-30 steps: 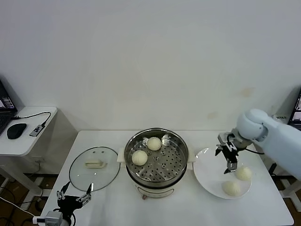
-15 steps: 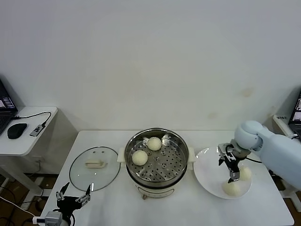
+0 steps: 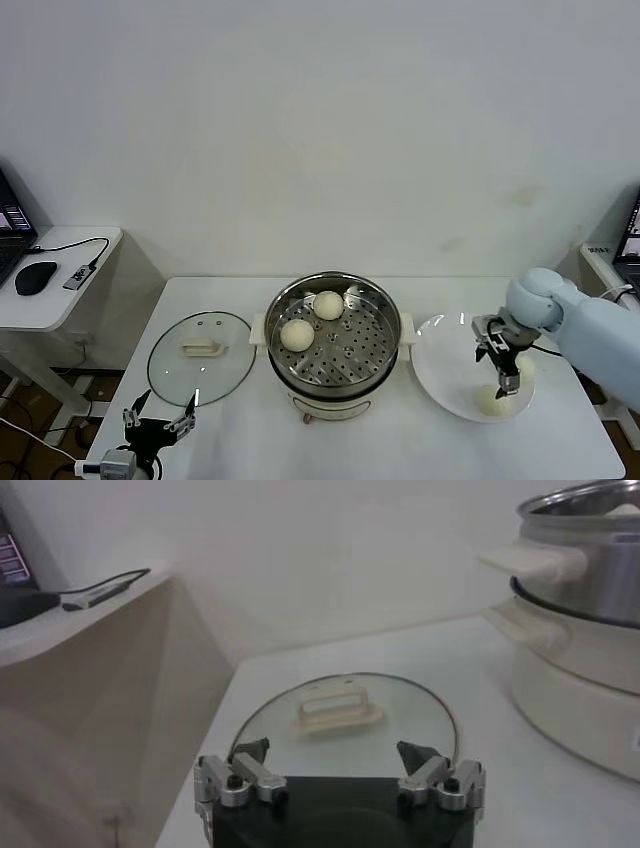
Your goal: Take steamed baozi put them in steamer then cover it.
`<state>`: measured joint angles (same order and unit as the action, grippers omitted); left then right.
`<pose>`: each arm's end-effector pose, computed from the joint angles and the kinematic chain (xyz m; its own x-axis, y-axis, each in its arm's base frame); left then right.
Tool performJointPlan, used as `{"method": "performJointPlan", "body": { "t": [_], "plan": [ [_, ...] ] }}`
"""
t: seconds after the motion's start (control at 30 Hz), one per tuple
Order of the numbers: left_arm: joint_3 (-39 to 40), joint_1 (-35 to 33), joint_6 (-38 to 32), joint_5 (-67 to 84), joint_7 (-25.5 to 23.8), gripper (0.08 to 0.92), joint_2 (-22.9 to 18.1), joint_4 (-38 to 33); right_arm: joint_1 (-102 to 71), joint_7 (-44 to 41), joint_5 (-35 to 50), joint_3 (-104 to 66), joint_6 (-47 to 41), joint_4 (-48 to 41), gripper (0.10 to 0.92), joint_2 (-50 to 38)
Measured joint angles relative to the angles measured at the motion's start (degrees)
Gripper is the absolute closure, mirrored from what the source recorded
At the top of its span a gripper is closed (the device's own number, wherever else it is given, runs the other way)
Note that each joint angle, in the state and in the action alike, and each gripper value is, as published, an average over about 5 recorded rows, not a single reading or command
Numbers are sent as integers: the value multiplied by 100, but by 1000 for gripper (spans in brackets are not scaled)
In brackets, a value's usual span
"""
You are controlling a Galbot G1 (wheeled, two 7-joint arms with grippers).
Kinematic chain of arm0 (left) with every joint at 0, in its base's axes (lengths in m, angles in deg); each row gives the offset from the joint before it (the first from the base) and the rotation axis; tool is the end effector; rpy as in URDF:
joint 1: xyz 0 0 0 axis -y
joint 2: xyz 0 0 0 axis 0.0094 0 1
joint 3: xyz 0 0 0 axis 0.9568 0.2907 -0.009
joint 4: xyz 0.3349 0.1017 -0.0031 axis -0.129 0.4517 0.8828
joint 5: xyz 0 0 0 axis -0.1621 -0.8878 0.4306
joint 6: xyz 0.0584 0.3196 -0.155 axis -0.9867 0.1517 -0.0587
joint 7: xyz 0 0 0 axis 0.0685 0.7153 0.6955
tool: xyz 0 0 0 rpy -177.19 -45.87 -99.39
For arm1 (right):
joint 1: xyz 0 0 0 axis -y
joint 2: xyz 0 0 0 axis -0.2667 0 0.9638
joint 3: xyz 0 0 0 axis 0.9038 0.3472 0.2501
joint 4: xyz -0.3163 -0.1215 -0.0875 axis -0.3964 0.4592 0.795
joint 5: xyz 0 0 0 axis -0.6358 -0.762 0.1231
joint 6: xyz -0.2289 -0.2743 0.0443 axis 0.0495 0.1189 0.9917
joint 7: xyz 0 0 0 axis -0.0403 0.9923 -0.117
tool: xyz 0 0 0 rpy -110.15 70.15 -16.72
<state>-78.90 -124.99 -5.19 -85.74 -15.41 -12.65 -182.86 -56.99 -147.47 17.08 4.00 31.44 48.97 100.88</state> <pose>0.1460 0.1071 -0.3209 -0.9121 -0.0614 0.4052 0.0261 0.9780 0.2070 0.4571 -0.1581 -0.1999 0.0331 0.0354 0.9988 -0.9920 -0.1205 0.0371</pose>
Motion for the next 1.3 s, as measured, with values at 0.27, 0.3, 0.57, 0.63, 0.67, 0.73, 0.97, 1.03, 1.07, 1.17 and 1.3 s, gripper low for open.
{"method": "performJointPlan", "body": {
  "t": [0.27,0.3,0.57,0.63,0.67,0.73,0.97,1.03,1.07,1.17,1.3],
  "plan": [
    [24,-2,0,-29,0,177,-12,19,-239,22,-74,-139,30,-90,203,47],
    [26,-5,0,-31,0,177,-14,19,-263,23,-83,-153,36,-101,203,54],
    [10,-19,-4,-30,4,177,-1,54,-447,24,-147,-273,69,-172,203,54],
    [15,-11,-5,-31,6,177,-1,66,-486,26,-156,-298,70,-187,203,56],
    [19,-7,-5,-32,6,177,-3,70,-503,29,-159,-309,70,-196,203,61],
    [28,3,-5,-35,5,177,-6,78,-531,45,-160,-330,70,-219,203,79],
    [37,16,-6,-44,7,177,-7,121,-555,95,-157,-357,72,-331,203,169],
    [37,15,-7,-44,8,177,-6,133,-554,97,-165,-359,76,-360,203,189],
    [37,15,-7,-45,9,177,-6,138,-553,97,-169,-359,79,-369,203,194],
    [37,22,-9,-45,9,177,-5,149,-553,92,-174,-359,82,-381,214,199],
    [40,35,-9,-45,9,177,-6,161,-572,85,-174,-363,82,-392,288,195]
  ]
}}
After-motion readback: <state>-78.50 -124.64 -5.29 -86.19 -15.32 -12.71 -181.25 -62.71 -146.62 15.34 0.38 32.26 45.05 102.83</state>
